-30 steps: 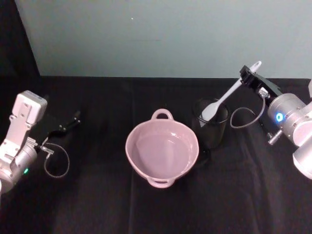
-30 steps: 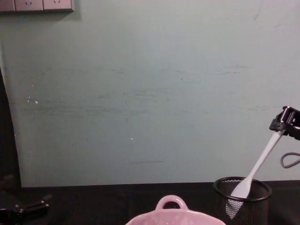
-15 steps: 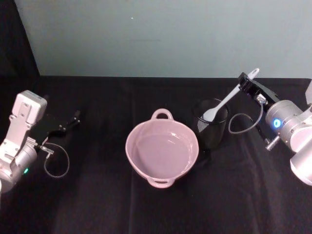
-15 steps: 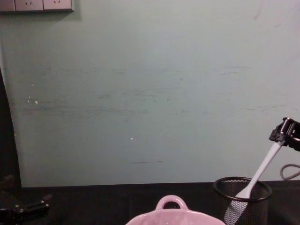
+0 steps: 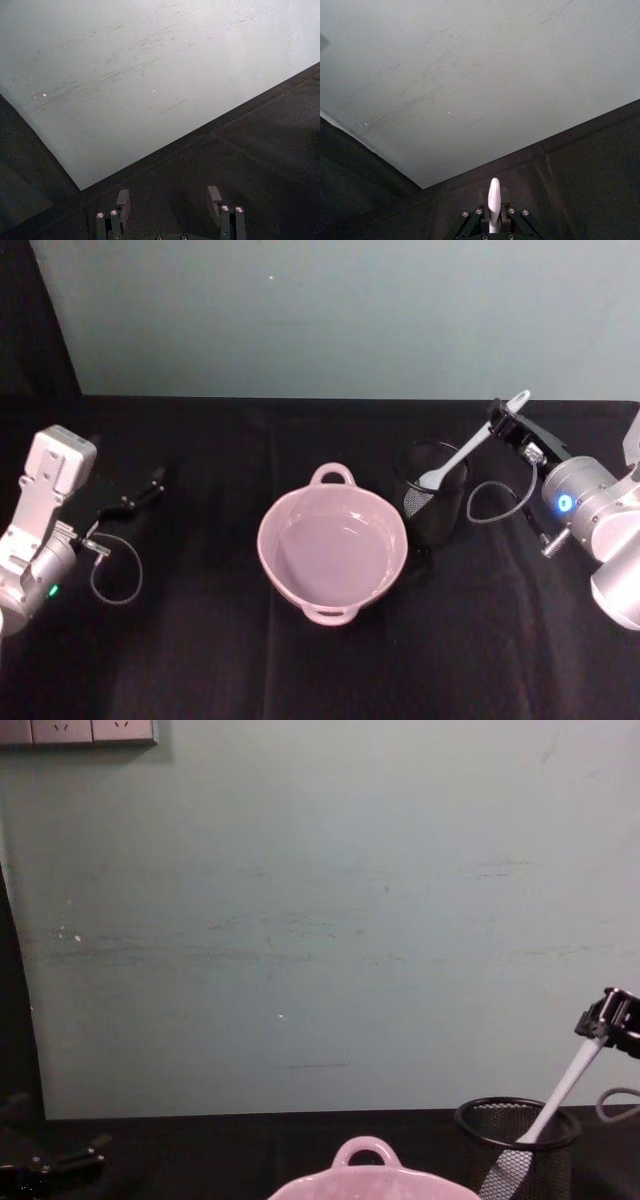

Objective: Use the one hand to pick up the spoon and stir the clear water in the bowl.

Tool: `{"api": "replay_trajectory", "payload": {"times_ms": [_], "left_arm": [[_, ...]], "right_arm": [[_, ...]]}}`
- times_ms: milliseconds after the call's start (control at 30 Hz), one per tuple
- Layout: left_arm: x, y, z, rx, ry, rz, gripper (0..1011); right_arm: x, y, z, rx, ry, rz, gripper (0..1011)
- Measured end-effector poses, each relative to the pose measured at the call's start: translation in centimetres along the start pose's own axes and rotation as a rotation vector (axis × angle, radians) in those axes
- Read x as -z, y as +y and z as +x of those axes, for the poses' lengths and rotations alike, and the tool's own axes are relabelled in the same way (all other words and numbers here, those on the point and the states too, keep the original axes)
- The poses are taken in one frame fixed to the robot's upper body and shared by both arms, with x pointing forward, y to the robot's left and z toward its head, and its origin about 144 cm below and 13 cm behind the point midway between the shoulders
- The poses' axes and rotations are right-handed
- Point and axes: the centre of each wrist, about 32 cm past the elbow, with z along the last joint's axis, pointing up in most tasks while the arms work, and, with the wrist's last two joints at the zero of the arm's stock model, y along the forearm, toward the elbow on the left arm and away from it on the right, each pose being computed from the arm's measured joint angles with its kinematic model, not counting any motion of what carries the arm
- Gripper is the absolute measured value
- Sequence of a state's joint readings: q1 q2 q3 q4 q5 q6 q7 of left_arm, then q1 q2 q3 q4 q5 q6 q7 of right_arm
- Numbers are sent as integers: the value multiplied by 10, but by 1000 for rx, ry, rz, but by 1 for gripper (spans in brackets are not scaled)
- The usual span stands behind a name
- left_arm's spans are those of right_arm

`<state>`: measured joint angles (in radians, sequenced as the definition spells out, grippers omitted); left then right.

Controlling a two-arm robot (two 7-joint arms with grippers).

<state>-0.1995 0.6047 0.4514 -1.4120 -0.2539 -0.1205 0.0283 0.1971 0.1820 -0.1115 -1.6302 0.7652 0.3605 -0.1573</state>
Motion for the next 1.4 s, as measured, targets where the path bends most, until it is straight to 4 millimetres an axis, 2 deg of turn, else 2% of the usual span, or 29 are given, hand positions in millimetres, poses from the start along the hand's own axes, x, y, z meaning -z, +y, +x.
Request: {"api": "replay_trajectory", "payload": {"times_ms": [1000,1200,1300,1400], "left_arm": [[0,0,0,0,0,0,1011],[0,0,0,0,0,0,1011],[0,0,0,0,0,0,1011],[0,0,0,0,0,0,1011]], "right_arm": [[7,2,4,-1,-5,-19,122],[7,2,4,0,-5,-18,256],[6,2,4,0,-6,-17,397],[6,2,4,1,-6,-17,452]]}}
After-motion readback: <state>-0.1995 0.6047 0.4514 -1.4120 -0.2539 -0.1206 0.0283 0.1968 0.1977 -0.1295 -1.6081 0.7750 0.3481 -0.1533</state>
